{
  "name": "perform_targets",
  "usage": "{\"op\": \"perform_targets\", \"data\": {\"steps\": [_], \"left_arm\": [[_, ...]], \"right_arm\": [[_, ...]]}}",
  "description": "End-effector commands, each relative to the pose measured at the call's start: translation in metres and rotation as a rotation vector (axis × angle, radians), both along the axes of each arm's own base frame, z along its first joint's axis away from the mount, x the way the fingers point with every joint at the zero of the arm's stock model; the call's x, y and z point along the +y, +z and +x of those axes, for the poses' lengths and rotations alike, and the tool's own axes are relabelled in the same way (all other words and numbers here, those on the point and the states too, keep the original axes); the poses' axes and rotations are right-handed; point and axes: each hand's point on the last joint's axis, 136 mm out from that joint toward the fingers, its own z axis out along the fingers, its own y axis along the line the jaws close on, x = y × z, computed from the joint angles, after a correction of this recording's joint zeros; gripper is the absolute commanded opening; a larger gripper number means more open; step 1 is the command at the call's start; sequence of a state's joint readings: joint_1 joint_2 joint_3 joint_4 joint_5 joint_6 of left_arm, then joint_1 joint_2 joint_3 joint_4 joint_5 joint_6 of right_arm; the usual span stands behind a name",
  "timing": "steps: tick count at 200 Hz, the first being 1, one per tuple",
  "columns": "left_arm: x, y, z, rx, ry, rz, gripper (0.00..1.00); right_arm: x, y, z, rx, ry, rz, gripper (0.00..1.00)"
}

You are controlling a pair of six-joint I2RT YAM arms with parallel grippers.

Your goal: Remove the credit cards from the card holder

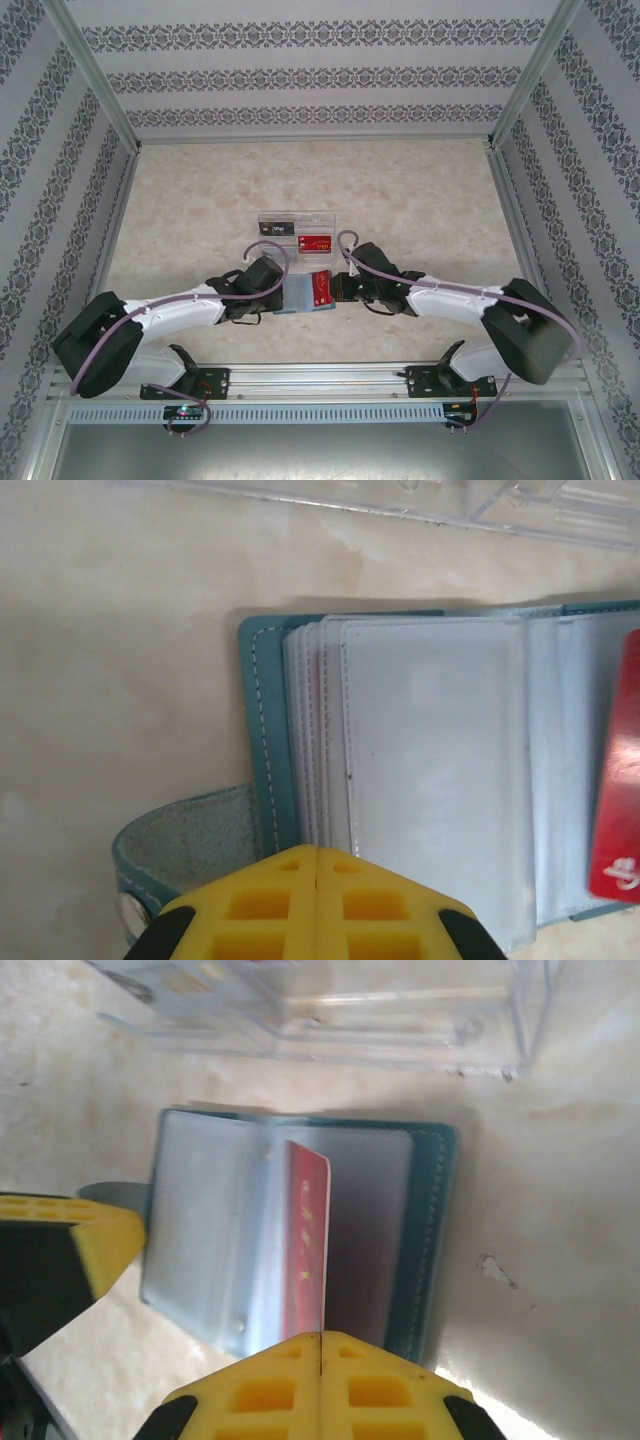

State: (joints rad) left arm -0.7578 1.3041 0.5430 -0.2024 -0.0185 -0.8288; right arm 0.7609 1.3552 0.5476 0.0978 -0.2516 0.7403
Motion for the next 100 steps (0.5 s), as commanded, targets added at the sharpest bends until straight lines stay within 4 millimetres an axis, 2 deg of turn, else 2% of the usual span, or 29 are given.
{"op": "perform_targets", "data": {"steps": [1, 15, 28, 51, 75, 100], "left_arm": [[0.003, 0.013, -0.001, -0.023, -0.021, 0.002, 0.00], [0.002, 0.022, 0.000, -0.047, -0.029, -0.023, 0.00], [0.001, 0.031, 0.000, -0.076, -0.033, -0.049, 0.06], [0.004, 0.047, -0.002, -0.133, -0.038, -0.090, 0.32], [0.013, 0.062, -0.006, -0.193, -0.036, -0.105, 0.49], [0.026, 0.074, -0.010, -0.250, -0.013, -0.112, 0.86]], "right_arm": [[-0.012, 0.022, 0.001, -0.102, 0.049, -0.066, 0.00], [-0.015, 0.040, 0.003, -0.181, 0.082, -0.110, 0.00], [-0.017, 0.055, 0.005, -0.258, 0.124, -0.167, 0.00], [-0.015, 0.079, 0.009, -0.405, 0.239, -0.296, 0.00], [0.002, 0.100, 0.007, -0.575, 0.405, -0.403, 0.00], [0.011, 0.108, 0.016, -0.671, 0.493, -0.496, 0.00]]}}
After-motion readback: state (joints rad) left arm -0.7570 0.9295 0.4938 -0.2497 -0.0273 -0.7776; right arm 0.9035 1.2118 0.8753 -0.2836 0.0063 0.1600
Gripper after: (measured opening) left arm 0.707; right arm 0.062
